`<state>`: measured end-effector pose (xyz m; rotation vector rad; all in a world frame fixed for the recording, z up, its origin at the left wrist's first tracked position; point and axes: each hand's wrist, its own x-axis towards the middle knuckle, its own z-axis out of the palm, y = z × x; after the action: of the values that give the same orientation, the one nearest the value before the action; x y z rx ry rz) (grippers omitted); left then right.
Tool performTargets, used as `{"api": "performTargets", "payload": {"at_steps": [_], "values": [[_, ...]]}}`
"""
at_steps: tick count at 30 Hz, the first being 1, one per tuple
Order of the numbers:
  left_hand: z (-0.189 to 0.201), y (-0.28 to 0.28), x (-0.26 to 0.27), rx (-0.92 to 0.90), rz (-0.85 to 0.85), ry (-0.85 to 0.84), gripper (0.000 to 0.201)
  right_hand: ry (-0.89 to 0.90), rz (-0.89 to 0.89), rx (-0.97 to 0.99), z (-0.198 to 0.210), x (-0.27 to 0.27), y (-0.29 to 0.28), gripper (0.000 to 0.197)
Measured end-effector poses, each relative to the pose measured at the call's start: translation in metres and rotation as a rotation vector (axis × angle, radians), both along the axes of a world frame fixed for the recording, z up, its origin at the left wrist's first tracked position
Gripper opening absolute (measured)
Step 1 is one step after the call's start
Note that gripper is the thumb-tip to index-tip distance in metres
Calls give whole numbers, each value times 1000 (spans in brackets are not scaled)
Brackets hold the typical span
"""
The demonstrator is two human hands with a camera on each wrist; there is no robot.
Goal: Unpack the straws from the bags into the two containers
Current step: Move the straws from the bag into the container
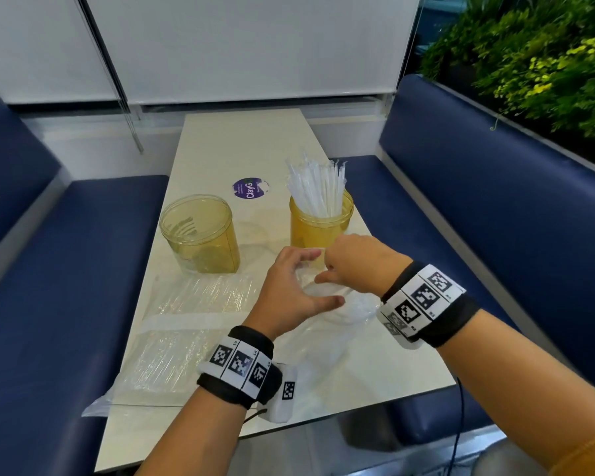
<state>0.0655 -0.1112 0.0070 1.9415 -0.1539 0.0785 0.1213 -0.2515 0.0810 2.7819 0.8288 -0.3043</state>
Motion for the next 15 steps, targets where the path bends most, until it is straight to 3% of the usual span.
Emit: {"api": "performTargets", "payload": {"at_steps": [3, 6, 9, 10, 12, 15], "values": [[1, -10, -3, 101, 23, -28, 74, -79, 38, -17, 31, -5, 11, 38], [0, -21, -2, 135, 116, -116, 51, -210, 105, -46, 55, -12, 21, 31], [1, -23, 3, 121, 225, -117, 28, -293, 162, 25, 74, -20, 28, 48], [-1, -23, 5, 100, 243, -127, 23, -334, 170, 87, 78, -19, 29, 50], [-6, -22, 6, 51, 264, -130, 32, -404, 136, 301, 80, -13, 29, 54], [-7, -18, 9, 16, 304, -123, 35, -210, 42, 751, 64, -7, 31, 60]]}}
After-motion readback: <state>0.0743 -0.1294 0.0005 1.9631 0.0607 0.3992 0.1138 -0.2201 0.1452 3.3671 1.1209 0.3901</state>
